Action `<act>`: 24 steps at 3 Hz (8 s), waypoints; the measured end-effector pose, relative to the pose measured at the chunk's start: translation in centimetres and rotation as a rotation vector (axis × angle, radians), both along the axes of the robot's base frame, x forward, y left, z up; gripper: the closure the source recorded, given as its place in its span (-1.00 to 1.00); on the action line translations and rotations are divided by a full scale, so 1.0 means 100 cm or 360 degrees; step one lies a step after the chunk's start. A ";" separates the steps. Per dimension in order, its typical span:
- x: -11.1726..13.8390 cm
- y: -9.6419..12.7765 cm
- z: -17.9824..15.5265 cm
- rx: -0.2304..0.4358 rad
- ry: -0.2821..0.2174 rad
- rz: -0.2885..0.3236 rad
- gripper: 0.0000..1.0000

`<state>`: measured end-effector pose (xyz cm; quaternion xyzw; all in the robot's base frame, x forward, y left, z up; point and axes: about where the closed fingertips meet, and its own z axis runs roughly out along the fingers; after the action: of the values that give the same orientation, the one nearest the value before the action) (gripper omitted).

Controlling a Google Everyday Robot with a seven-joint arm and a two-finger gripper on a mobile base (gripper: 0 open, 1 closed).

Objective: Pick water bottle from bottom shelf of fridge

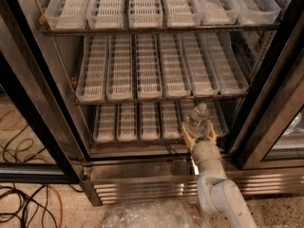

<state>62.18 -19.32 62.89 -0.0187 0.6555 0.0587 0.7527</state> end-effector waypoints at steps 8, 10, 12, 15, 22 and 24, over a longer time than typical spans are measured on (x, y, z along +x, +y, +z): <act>0.037 -0.009 0.002 -0.0034 -0.0087 -0.0068 1.00; 0.028 -0.006 0.011 -0.0056 -0.0109 -0.0051 1.00; 0.006 0.005 0.036 -0.0105 -0.0211 0.0026 1.00; -0.034 0.010 0.080 -0.0236 -0.0327 0.0180 1.00; -0.134 0.078 0.110 -0.0473 -0.0267 0.1129 1.00; -0.195 0.108 0.116 -0.0511 -0.0250 0.1433 1.00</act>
Offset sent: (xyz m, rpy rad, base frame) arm 0.0320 -0.0093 0.0008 0.0265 -0.0024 -0.0048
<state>42.65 -8.55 74.47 -0.4208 0.5243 0.2753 0.6872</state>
